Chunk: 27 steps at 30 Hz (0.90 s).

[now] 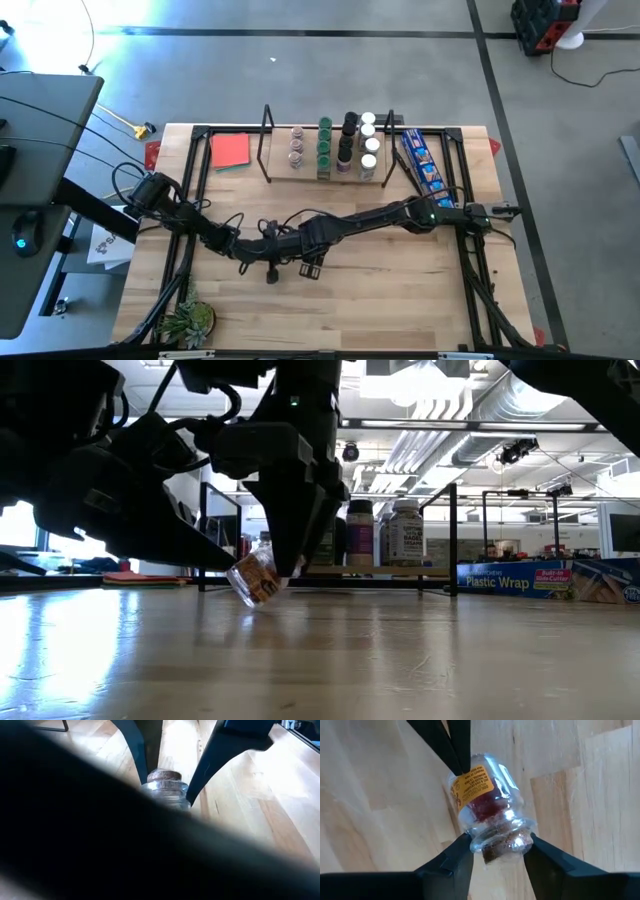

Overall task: Shelf spices
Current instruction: Put the brown seasoning bottle on the shelf aligned with the other brown seasoning bottles

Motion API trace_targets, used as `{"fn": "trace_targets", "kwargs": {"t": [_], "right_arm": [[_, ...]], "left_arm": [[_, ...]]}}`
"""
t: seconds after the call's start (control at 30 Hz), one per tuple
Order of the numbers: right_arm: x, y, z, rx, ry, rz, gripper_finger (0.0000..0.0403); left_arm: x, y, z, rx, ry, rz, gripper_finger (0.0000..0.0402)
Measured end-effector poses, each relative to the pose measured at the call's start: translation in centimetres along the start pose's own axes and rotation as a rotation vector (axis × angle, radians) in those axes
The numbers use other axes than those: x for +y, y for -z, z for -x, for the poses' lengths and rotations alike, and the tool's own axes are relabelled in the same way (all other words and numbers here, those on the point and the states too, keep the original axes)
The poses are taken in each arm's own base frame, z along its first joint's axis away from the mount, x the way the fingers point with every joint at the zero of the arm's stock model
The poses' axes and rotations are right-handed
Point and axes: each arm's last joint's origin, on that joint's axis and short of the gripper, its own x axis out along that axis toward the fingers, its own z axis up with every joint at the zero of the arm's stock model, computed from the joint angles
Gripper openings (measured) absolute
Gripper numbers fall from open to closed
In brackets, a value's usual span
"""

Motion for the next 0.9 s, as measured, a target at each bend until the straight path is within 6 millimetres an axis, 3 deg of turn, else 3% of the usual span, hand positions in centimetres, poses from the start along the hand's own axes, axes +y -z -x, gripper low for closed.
{"fn": "trace_targets", "kwargs": {"t": [0.33,0.63,0.9], "right_arm": [[-0.1,-0.7,0.4,-0.058,-0.042,0.003,0.0244],[0.8,-0.2,0.5,-0.095,0.083,0.118,0.0252],[3.4,2.2,0.9,-0.075,0.27,0.261,0.0252]], "left_arm": [[0.3,0.8,0.1,0.057,-0.008,-0.002,0.0],[-0.1,0.7,0.6,0.036,-0.036,-0.005,0.0],[-0.8,-0.5,3.0,0.047,-0.124,-0.059,0.0]]}}
